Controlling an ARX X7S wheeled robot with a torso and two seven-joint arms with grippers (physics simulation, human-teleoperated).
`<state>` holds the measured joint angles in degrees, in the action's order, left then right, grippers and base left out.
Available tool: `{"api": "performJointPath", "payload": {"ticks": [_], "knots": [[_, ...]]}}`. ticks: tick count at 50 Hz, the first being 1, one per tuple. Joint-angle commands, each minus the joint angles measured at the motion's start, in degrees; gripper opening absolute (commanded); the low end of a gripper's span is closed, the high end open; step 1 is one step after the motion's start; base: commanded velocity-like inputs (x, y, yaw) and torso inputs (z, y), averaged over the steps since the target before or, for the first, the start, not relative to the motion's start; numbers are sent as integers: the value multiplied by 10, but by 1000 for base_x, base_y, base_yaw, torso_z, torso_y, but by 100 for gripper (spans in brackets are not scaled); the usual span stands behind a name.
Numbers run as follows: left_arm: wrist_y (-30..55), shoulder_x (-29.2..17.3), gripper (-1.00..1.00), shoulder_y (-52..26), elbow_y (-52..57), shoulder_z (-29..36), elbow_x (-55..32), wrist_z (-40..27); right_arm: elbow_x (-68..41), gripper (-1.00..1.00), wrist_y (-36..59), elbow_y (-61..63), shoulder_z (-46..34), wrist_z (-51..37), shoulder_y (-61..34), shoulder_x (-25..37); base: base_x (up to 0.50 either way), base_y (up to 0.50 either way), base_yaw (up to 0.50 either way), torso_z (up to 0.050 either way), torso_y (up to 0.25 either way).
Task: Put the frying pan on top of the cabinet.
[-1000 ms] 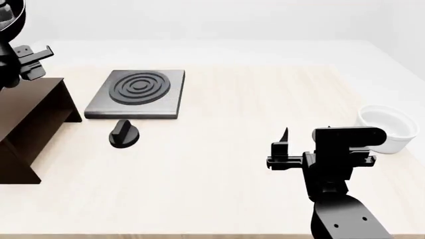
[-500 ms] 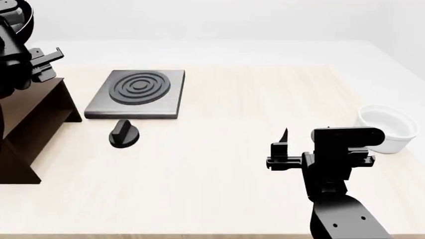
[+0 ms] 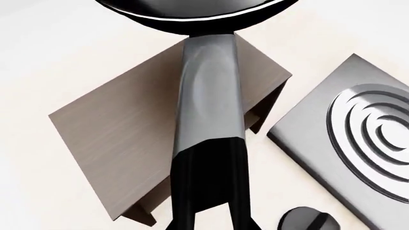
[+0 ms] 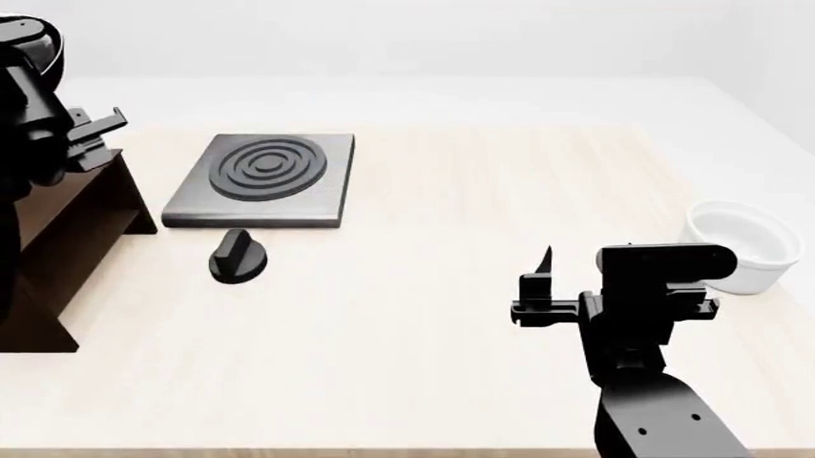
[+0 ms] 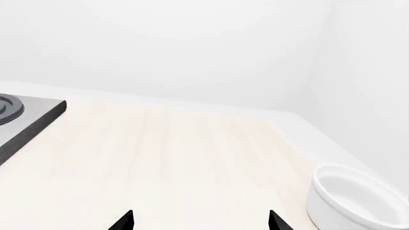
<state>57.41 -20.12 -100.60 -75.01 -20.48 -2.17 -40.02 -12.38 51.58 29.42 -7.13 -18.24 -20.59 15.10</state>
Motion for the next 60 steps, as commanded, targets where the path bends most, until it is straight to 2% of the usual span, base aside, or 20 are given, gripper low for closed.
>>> {"api": "performJointPath", "payload": {"ticks": [1, 2, 6, 10, 26, 43, 54, 60], "knots": [[21, -2, -100, -1, 2, 9, 16, -71, -2, 100, -3, -7, 0, -1, -2, 1, 0, 0, -3, 0, 0], [39, 7, -100, 19, 53, 29, 13, -14, -2, 100, -3, -8, 0, -2, -2, 1, 0, 0, 0, 0, 0], [162, 27, -100, 102, 251, 28, 3, 2, -3, 100, -2, -6, 0, -3, -2, 1, 0, 0, -1, 0, 0], [208, 35, -100, 141, 332, 32, -3, 12, -4, 100, -2, -5, -1, -4, -1, 2, 0, 0, 0, 2, 3], [219, 47, -100, 158, 308, -23, 3, -34, -8, 100, 1, -2, 1, -7, 1, 4, 0, 0, 0, 0, 1], [147, 29, -100, 154, 196, -40, 4, -40, -11, 100, 0, -5, -1, -11, -2, 6, 0, 0, 0, 1, 1], [23, -8, -100, 109, 4, -43, 7, -52, -13, 100, -1, -6, -1, -13, -2, 7, 2, 1, 1, 0, 0], [15, -10, -100, 115, 4, -41, 9, -48, -14, 100, -1, -7, -2, -14, -2, 8, 2, 3, 2, 0, 0]]}}
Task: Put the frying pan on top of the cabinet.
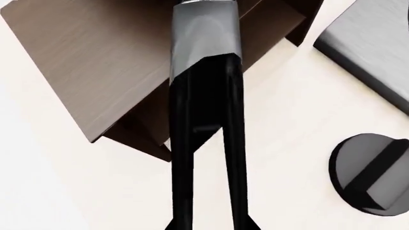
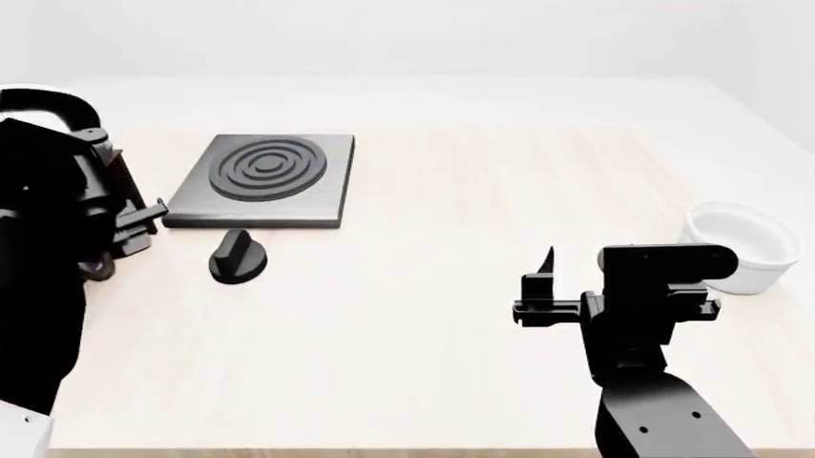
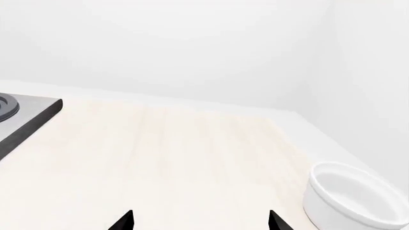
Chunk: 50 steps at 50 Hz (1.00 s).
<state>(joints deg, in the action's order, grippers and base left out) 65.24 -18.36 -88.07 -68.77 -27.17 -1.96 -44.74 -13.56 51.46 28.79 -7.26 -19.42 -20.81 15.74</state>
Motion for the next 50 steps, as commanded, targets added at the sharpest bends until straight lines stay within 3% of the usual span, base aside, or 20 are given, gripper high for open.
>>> {"api": "performJointPath", "payload": {"ticks": [1, 2, 3, 6, 8, 15, 28, 40, 50], "knots": [[-63, -28, -100, -10, -58, 25, 7, -2, -2, 100, 0, 0, -1, -2, 0, 2, 0, 3, 3, 0, 0], [-64, -27, -100, -11, -57, 27, 7, 1, -2, 100, 0, 0, -1, -2, 0, 2, 0, 3, 3, 0, 0], [-70, -25, 100, -11, -56, 32, 12, -4, -2, 100, -1, -1, -2, -2, 0, 2, 0, 3, 3, 0, 0], [-49, -15, 100, -2, -10, 40, 12, 19, -3, 100, -1, -1, -2, -3, 0, 2, 0, 0, 0, 0, 0], [6, 4, 100, 32, 115, 57, 14, 39, -4, 100, 0, 1, -1, -3, 0, 2, 0, 0, 0, 0, 0], [87, 20, 100, 69, 312, 86, 22, 45, -5, 100, -1, 0, -2, -5, 0, 3, 0, 0, 0, 0, 0], [190, 16, 100, 71, 491, 146, 8, 86, -5, 100, -2, -1, -9, -7, 0, 4, 0, 0, 0, 0, 0], [209, -3, 100, 129, 665, 233, -25, 144, -6, 100, -3, -3, -11, -9, 0, 5, 0, 0, 0, 0, 0], [247, -8, 100, 150, 774, 234, -87, 191, -9, 100, -2, -2, -11, -10, -1, 6, 0, 0, 0, 0, 0]]}}
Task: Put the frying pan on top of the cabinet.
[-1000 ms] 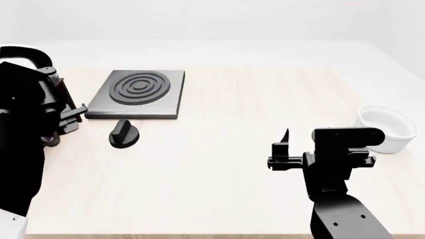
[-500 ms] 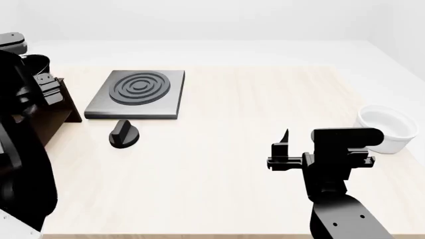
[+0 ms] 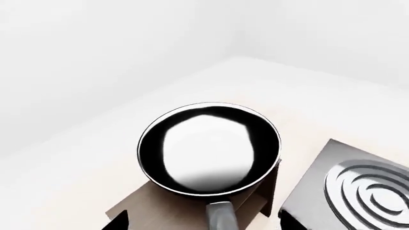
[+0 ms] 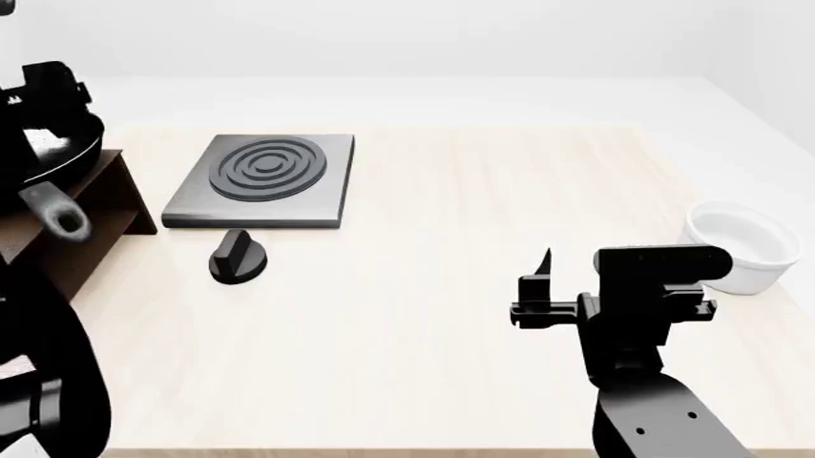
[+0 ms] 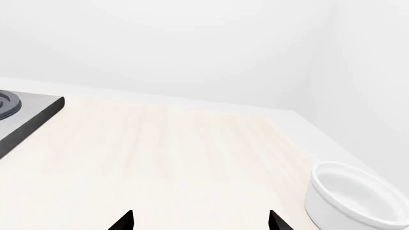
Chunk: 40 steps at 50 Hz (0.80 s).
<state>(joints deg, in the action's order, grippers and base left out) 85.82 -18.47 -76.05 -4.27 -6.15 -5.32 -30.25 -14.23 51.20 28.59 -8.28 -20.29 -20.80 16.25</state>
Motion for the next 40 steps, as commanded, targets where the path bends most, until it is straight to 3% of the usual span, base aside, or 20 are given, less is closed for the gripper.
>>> {"api": "performJointPath", "payload": {"ticks": [1, 6, 9, 12, 14, 17, 25, 28, 34, 37, 40], "knots": [[41, -11, 100, 33, 135, 25, -73, 42, -2, 100, 0, 0, -1, -2, -1, 1, 0, 0, 0, 0, 0], [41, -72, 100, 54, 146, 6, -461, -189, -4, 100, 0, 0, 0, -2, -1, 2, 0, 0, 0, 0, 0], [40, -81, 100, 69, 157, -6, -585, -258, -5, 100, 1, 3, 0, -3, -1, 2, 0, 0, 0, 0, 0], [38, -89, 100, 103, 198, -14, -717, -294, -7, 100, 1, 4, 2, -3, -1, 3, 0, 0, 0, 0, 0], [19, -99, 100, 140, 273, -8, -740, -277, -8, 100, 1, 7, 4, -3, 0, 3, 0, 0, 0, 0, 0], [21, -98, 100, 172, 308, -21, -824, -307, -9, 100, 2, 10, 4, -4, 0, 4, 0, 0, 0, 0, 0], [-25, -96, 100, 286, 440, -62, -840, -234, -12, 100, 3, 24, 5, -6, 3, 7, 0, 0, 0, 0, 0], [-48, -89, 100, 342, 510, -65, -775, -173, -11, 100, 1, 25, 3, -6, 4, 7, 0, 0, 0, 0, 0], [-82, -69, 100, 397, 508, -72, -753, -130, -13, 100, 3, 35, 2, -7, 5, 9, 0, 0, 0, 0, 0], [-96, -57, 100, 417, 479, -86, -787, -115, -14, 100, 3, 37, 3, -8, 5, 9, 0, 0, 0, 0, 0], [-123, -42, 100, 452, 477, -81, -736, -52, -16, 100, 2, 42, 5, -8, 7, 10, 0, 0, 0, 0, 0]]}}
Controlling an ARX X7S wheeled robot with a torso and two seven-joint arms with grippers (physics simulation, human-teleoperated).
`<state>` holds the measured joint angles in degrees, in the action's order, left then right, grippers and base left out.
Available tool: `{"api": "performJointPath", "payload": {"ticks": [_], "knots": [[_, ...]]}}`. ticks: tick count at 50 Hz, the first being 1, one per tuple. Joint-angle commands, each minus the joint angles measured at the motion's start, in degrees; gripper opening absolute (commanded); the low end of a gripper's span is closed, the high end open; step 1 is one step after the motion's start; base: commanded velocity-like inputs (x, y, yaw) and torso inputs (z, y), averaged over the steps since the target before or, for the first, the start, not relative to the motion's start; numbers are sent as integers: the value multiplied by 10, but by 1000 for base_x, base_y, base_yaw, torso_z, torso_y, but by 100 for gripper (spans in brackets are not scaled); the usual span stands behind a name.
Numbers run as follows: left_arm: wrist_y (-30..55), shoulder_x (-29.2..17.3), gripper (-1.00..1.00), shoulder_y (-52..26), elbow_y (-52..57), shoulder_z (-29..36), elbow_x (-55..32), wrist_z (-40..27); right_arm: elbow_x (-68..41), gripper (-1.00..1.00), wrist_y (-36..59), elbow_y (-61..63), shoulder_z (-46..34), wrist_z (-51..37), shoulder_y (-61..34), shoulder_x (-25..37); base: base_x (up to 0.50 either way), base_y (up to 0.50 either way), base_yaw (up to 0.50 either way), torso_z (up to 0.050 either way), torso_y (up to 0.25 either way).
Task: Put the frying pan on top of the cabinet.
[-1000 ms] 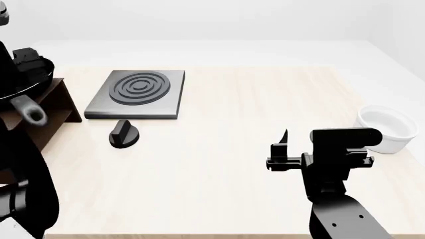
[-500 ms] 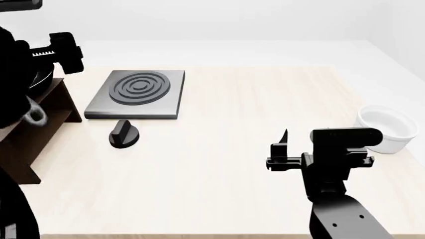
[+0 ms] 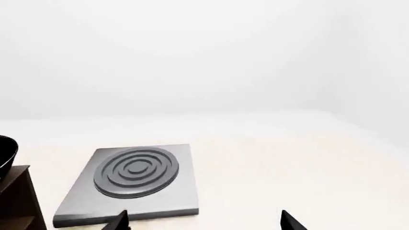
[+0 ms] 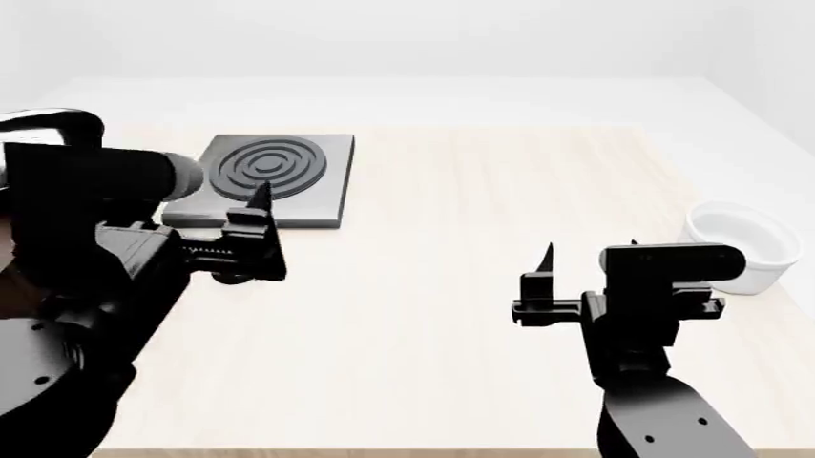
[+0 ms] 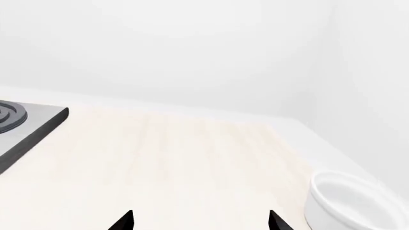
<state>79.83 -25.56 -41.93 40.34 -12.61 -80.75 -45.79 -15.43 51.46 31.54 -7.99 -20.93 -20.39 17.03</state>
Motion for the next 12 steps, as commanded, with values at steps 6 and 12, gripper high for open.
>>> {"api": "performJointPath", "payload": {"ticks": [6, 12], "knots": [[-131, 32, 100, 157, 43, 45, 174, 181, -5, 100, -2, 17, 1, -2, 4, 3, 0, 0, 0, 0, 0], [-154, 33, 100, 165, 38, 68, 208, 198, 2, 100, -5, 22, -16, -5, 7, 6, 0, 0, 0, 0, 0]]}}
